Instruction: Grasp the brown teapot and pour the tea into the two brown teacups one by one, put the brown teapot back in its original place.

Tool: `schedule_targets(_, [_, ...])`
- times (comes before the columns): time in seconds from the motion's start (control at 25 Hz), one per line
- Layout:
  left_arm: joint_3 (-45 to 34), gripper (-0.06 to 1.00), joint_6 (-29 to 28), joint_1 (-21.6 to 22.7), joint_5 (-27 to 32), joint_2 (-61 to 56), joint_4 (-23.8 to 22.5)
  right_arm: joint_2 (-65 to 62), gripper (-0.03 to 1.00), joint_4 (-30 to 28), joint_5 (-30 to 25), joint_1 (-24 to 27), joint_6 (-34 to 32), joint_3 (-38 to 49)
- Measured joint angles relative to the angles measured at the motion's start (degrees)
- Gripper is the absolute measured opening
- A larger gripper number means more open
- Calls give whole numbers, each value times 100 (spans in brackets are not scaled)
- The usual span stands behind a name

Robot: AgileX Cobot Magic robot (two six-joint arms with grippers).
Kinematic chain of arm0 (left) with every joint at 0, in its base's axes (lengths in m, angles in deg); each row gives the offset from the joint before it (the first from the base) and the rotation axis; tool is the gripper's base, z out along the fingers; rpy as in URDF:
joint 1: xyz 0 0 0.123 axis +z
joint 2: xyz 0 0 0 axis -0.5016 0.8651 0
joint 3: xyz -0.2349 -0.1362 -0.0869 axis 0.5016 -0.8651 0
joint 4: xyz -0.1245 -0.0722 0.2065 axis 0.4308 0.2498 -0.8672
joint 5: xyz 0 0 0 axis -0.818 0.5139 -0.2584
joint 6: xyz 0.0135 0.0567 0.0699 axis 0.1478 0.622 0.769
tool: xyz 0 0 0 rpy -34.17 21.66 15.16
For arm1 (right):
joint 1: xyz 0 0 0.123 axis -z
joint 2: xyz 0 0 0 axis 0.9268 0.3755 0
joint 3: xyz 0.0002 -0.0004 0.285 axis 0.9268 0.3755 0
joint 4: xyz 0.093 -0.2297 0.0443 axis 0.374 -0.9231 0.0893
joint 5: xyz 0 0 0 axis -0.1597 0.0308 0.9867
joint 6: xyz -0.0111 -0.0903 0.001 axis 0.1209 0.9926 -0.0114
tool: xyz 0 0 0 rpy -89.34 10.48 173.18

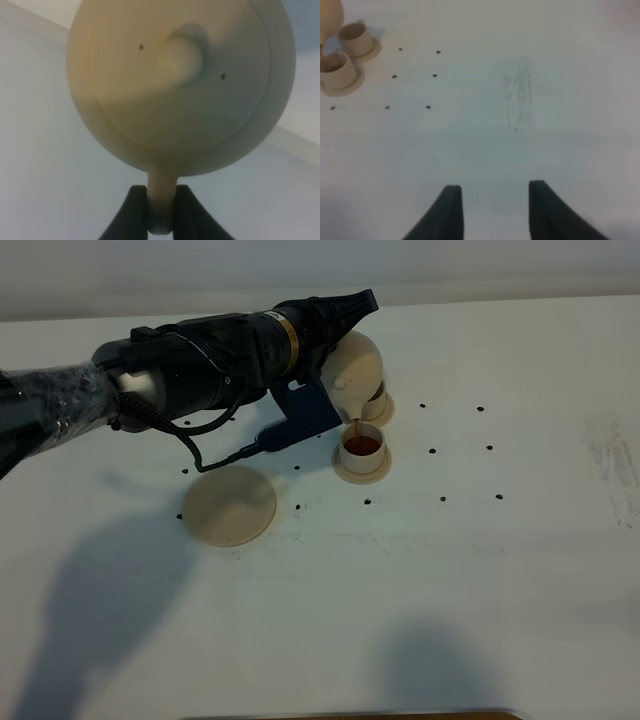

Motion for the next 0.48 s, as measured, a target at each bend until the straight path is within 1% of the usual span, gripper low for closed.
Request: schedule_targets(0.48, [0,17,-120,34,24,0,0,0,31,0,0,0,0,0])
